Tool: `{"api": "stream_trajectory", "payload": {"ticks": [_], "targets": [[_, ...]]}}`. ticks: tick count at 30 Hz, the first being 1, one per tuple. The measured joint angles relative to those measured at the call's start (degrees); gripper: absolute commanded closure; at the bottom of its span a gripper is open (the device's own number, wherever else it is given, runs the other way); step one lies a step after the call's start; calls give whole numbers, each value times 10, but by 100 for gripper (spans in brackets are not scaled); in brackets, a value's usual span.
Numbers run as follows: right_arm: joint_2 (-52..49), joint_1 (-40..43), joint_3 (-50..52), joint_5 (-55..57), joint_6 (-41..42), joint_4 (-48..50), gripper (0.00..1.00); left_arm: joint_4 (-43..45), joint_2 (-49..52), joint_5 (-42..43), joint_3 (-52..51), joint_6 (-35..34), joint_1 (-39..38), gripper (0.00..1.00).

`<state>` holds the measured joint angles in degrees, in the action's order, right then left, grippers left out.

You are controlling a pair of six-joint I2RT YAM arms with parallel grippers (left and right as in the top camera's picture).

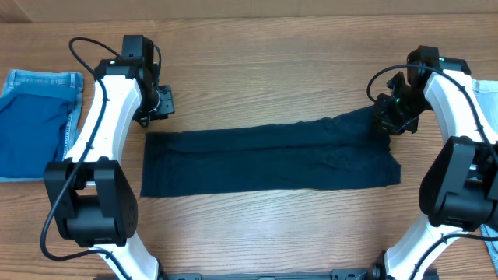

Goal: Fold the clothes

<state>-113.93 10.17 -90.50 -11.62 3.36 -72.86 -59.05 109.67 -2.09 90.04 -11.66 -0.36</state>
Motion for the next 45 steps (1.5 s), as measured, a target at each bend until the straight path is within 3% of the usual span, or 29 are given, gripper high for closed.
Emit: {"api": "stream_trajectory", "payload": {"ticks": [6,11,17,19,23,28,32,37,42,44,45], "targets": [[0,-1,0,-2,0,-2,80,-38,72,-4,1,-2,0,79],[0,-1,0,-2,0,-2,80,-142,152,-5,0,-3,0,93],[0,-1,1,-2,0,-2,81,-121,158,-8,0,-4,0,89],[0,-1,1,-2,-1,-2,80,-104,157,-17,0,-8,0,80],[0,-1,1,-2,0,-2,80,-23,146,-53,2,-26,0,74],[0,-1,1,-2,0,-2,81,29,144,-74,3,-33,0,57],[0,-1,1,-2,-1,-5,81,38,144,-80,4,-34,0,57],[0,-1,1,-2,-1,-4,74,34,144,-76,6,-34,1,57],[0,10,1,-2,9,-4,62,33,142,-54,7,-34,4,51],[0,22,1,-2,14,-3,55,34,138,-31,7,-34,4,40],[0,31,1,-2,17,-2,53,34,133,-22,7,-33,4,28]]}}
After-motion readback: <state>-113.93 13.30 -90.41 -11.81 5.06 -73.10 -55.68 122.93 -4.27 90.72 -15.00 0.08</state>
